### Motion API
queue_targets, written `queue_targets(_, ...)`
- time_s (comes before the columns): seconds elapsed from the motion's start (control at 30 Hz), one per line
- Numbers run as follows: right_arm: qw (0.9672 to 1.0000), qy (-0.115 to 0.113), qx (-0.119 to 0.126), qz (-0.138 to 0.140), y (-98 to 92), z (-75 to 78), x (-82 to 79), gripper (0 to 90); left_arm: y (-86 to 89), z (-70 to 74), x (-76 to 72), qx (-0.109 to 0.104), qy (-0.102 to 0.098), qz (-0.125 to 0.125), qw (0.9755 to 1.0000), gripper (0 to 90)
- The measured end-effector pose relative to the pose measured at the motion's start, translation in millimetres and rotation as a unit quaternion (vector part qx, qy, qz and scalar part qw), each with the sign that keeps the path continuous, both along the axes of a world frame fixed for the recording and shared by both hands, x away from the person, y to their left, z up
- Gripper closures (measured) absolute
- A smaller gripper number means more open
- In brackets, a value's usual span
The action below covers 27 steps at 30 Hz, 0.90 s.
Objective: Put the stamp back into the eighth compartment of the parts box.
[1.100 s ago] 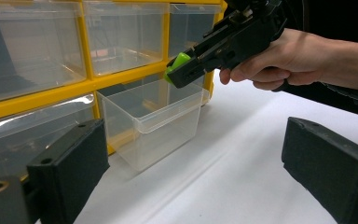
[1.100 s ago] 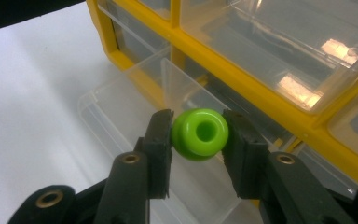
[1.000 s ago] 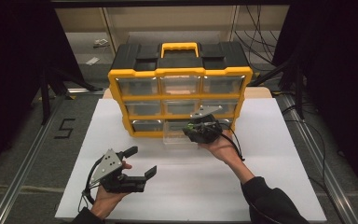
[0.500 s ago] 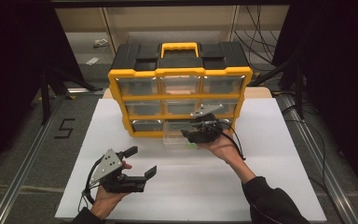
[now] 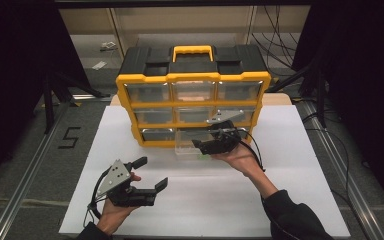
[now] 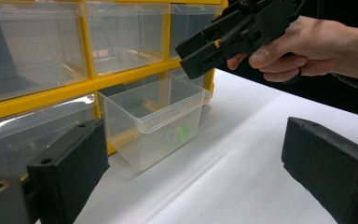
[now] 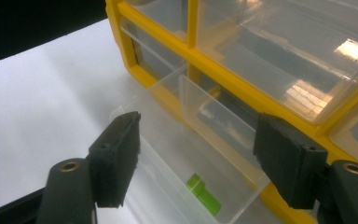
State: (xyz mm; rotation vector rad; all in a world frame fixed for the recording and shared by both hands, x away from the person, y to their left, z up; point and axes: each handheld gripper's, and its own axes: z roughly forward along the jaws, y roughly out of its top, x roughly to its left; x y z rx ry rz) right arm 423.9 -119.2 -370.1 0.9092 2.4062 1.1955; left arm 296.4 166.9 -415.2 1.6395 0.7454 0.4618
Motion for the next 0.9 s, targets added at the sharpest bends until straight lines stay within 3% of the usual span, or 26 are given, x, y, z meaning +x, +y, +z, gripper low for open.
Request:
queue_targets(0.5, 0.9999, 0.000, 0.015, 0.000, -3.9, 7.0, -4.8, 26.1, 0.0, 0.1, 0.0, 0.000, 0.000, 0.000, 1.0000, 6.8)
queue_targets(0.9, 0.9997, 0.000, 0.018, 0.018, -0.9, 10.1, -12.5, 22.3, 0.6, 0.2, 0.1, -0.002, 0.001, 0.000, 1.0000, 6.8)
